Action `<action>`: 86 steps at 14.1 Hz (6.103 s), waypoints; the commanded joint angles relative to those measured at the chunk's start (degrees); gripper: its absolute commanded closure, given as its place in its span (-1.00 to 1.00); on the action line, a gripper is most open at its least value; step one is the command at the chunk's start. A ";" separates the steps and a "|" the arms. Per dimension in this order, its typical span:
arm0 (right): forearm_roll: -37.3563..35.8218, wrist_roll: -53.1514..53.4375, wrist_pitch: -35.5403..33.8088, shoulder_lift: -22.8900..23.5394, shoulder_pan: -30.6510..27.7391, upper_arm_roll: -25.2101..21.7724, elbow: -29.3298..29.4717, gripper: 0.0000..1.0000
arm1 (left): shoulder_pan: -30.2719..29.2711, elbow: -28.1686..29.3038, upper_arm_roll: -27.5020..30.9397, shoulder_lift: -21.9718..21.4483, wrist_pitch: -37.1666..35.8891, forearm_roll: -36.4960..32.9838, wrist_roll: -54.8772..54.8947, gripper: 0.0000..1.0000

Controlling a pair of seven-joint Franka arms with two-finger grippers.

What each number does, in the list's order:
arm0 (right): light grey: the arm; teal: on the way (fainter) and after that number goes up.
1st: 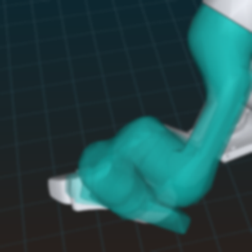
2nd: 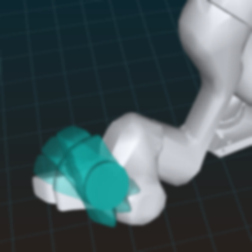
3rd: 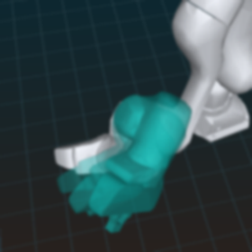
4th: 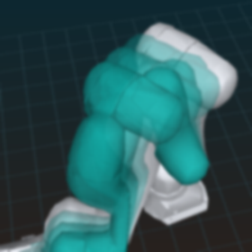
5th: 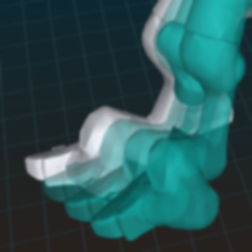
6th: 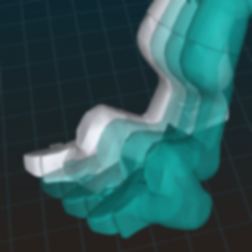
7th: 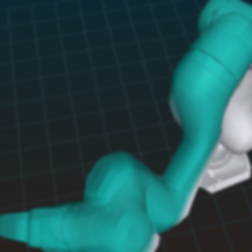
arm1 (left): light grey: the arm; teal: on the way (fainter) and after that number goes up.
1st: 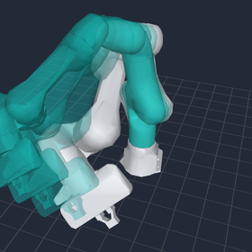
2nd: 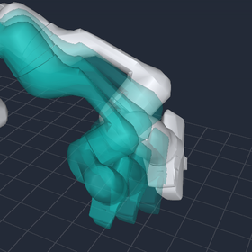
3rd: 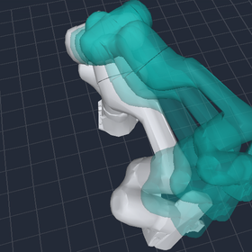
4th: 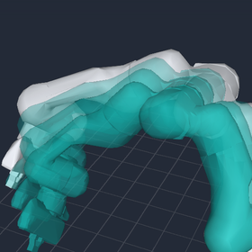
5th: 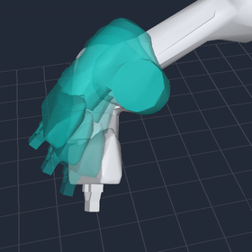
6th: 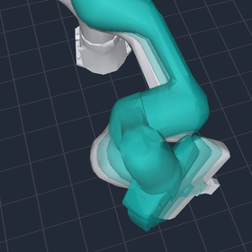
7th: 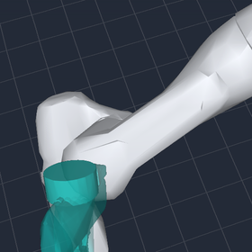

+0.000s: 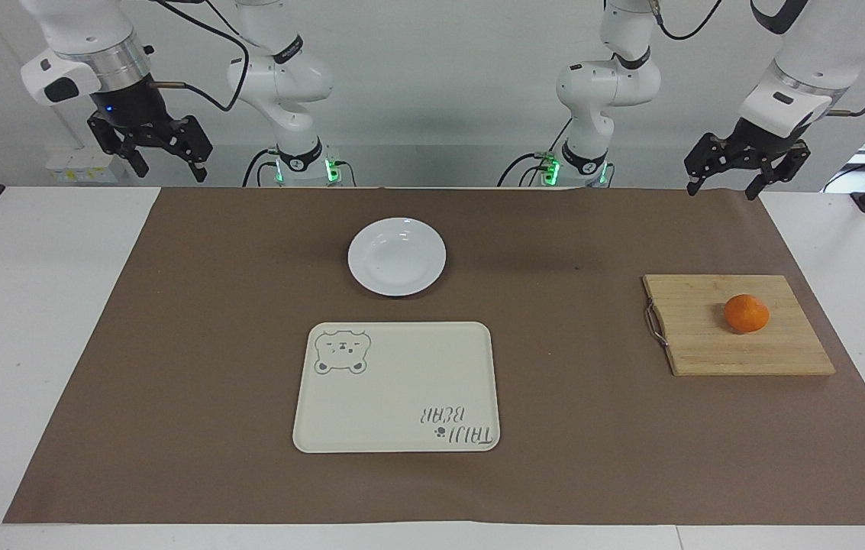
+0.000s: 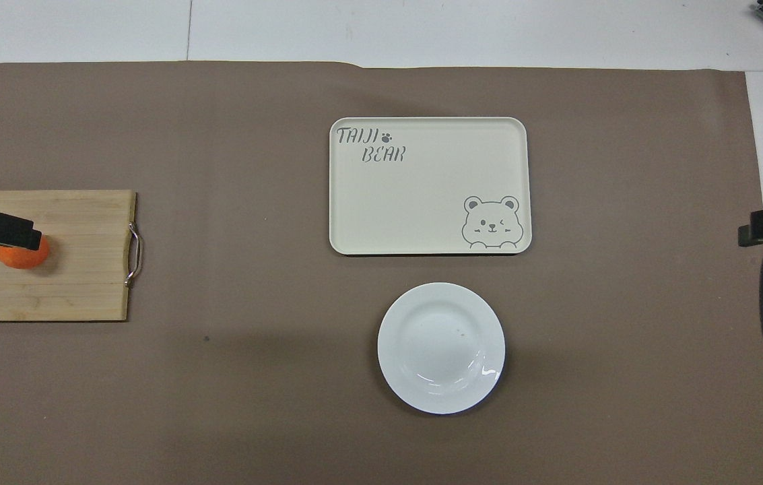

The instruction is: Place orange and plate with both arms

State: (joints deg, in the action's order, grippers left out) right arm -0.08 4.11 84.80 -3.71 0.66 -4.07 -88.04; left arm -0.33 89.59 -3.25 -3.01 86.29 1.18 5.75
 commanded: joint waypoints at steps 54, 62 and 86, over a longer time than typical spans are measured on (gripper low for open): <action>-0.53 -1.21 0.37 -0.86 -0.31 0.29 -0.99 -1.00 | -0.46 1.55 0.53 -1.65 0.46 -0.22 -0.39 -1.00; -0.53 -1.21 0.37 -0.86 -0.31 0.29 -0.99 -1.00 | -3.96 2.51 0.70 -1.13 5.10 -0.22 4.16 -1.00; -0.53 -1.30 0.37 -0.86 -0.31 0.29 -0.99 -1.00 | -19.27 25.36 0.53 15.14 41.94 5.06 31.08 -1.00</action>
State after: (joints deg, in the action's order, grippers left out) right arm -0.08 4.11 84.80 -3.71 0.66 -4.07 -88.06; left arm -19.84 110.32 -2.95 15.62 126.33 5.24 35.90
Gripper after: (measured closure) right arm 0.000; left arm 0.000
